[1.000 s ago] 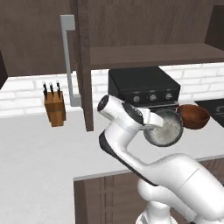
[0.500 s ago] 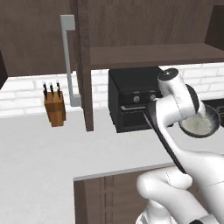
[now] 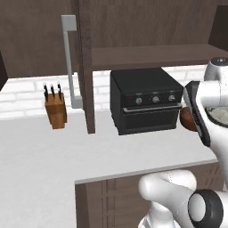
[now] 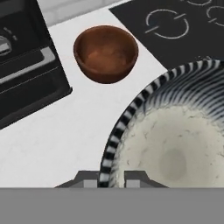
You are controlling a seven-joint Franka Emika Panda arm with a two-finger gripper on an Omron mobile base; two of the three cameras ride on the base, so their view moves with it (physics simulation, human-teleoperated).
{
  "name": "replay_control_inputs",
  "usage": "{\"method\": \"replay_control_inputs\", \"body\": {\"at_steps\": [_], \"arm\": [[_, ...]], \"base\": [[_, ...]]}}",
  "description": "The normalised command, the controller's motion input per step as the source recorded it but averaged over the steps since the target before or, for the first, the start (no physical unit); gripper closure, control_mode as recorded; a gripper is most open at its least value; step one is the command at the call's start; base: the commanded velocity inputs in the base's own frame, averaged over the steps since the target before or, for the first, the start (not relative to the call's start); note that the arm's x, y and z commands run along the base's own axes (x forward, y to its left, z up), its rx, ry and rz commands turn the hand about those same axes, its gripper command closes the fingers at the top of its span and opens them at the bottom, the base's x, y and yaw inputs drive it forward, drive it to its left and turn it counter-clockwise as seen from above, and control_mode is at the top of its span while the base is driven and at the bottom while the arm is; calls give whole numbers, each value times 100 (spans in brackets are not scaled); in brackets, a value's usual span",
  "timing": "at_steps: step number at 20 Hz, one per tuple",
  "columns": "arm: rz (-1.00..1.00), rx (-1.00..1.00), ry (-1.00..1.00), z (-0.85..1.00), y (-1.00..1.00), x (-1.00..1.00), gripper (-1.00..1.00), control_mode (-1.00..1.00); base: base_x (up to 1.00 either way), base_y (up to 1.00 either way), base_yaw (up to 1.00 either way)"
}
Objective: Pick up the bowls on the counter and stack them on top of one another in the open cabinet. Place the smaller bowl on top of the larger bowl.
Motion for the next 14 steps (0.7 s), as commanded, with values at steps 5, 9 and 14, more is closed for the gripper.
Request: {"method": "replay_control_inputs", "body": {"at_steps": [5,9,14], "arm": [[54,-3,4,-22,-94,19,100,-100],[71,0,0,-26,-64,5,100,-100],[67,-10,11,-7,-9,26,100,-100]], "base": [[0,0,0],[0,0,0],[0,0,0]]}}
